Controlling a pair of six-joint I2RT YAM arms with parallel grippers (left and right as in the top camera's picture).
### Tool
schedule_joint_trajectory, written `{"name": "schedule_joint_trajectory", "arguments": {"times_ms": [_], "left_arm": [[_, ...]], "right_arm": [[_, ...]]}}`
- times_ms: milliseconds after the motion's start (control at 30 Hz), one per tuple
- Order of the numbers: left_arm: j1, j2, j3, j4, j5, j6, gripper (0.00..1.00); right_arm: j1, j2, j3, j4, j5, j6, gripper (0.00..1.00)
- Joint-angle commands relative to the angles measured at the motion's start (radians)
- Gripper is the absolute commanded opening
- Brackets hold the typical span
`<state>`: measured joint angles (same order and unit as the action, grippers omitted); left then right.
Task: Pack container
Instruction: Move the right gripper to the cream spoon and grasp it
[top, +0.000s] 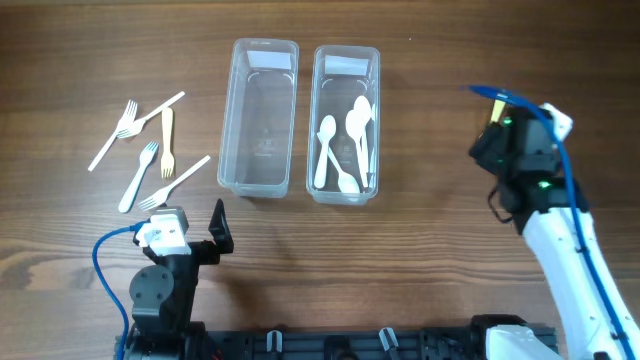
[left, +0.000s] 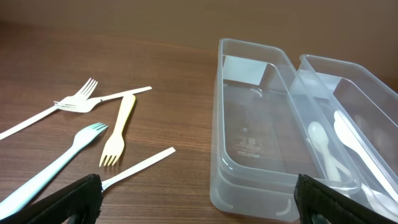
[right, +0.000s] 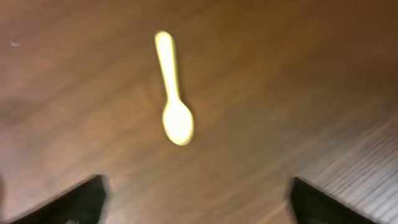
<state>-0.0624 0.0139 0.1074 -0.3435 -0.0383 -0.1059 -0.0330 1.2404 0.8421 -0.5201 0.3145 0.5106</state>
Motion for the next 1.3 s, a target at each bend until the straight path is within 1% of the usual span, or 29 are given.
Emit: {"name": "schedule_joint_trajectory", "arguments": {"times_ms": [0, 167, 200, 233, 300, 367, 467, 633, 1267], "left_arm": [[0.006, -0.007, -0.003, 0.003, 0.012, 0.008, 1.00], [0.006, -0.007, -0.003, 0.003, 0.012, 0.009, 1.00], [0.006, -0.007, -0.003, 0.003, 0.012, 0.009, 1.00], [0.006, -0.007, -0.003, 0.003, 0.012, 0.009, 1.00], [0.006, -0.007, -0.003, 0.003, 0.012, 0.008, 1.00], [0.006, -0.007, -0.003, 0.003, 0.012, 0.009, 1.00], [0.006, -0.007, -0.003, 0.003, 0.012, 0.009, 1.00], [0.006, -0.007, -0.003, 0.003, 0.012, 0.009, 1.00], [0.006, -0.007, -0.003, 0.003, 0.012, 0.009, 1.00]], "right_arm": [[-0.056, 0.010, 0.010, -0.021, -0.079, 0.014, 1.00], [-0.056, 0.011, 0.010, -0.038, -0.100, 0.002, 1.00], [-0.056, 0.011, 0.013, -0.026, -0.174, -0.046, 0.99], [-0.056, 0.019, 0.033, -0.038, -0.204, -0.048, 1.00], [-0.056, 0.056, 0.114, -0.085, -0.203, -0.068, 1.00], [-0.056, 0.100, 0.222, -0.157, -0.159, -0.074, 1.00], [-0.056, 0.103, 0.286, -0.204, -0.130, -0.073, 0.99], [-0.056, 0.102, 0.293, -0.229, -0.130, -0.093, 1.00], [-0.056, 0.103, 0.293, -0.269, -0.128, -0.092, 1.00]]}}
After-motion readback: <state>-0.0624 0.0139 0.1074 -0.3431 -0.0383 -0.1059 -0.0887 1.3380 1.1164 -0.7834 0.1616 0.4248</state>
